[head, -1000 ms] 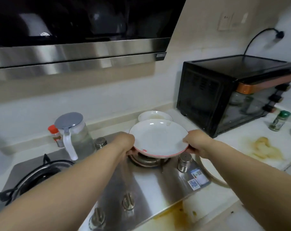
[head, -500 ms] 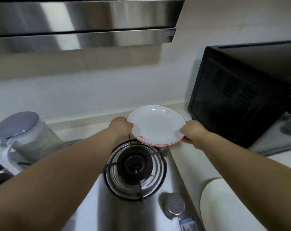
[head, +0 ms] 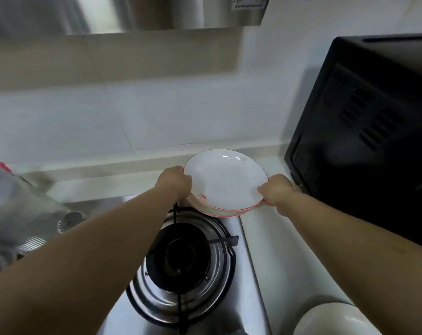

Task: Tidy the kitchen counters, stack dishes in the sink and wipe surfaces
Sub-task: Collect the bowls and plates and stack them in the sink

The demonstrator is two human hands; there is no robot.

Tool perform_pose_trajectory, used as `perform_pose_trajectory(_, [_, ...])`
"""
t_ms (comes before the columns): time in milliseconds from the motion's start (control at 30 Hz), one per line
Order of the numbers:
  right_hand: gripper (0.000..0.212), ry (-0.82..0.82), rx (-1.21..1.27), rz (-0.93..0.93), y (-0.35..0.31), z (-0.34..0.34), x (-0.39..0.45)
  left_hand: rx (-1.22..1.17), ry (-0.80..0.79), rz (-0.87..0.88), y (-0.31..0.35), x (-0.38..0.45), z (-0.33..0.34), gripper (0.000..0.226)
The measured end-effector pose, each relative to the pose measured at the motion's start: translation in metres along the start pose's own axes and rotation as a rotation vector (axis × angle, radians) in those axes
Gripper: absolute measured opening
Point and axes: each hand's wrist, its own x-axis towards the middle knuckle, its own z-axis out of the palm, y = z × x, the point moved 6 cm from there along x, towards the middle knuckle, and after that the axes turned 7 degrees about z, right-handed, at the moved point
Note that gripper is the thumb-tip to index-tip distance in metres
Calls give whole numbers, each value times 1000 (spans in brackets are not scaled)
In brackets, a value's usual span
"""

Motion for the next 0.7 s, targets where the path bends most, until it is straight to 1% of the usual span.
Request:
perform_pose_trajectory(67, [12,-14,-17,-8,1,5,4,18,7,-6,-6,4,4,36])
perform_pose_trajectory(133, [22,-10,-43,-6,2,8,9,15,14,-5,-10,7,9,36])
perform_pose_trajectory(267, [30,-9,-117,-16,-2,12,14,-5,47,-14,-14,13,12,36])
perform_pose_trajectory(367, [38,-23,-107,6,-3,16,15,-8,54,-33,-18,16,14,36])
perform_pose_trajectory(467, [40,-89,6,65,-1,20,15,-58,48,-51,-21,17,15,35])
perform_pose_trajectory(600, [23,-222,249,153,3,24,6,-114,-49,-119,-27,17,18,31])
perform_pose_trajectory(700, [23,-233,312,140,1,20,-2,-160,-30,-122,-26,12,14,27])
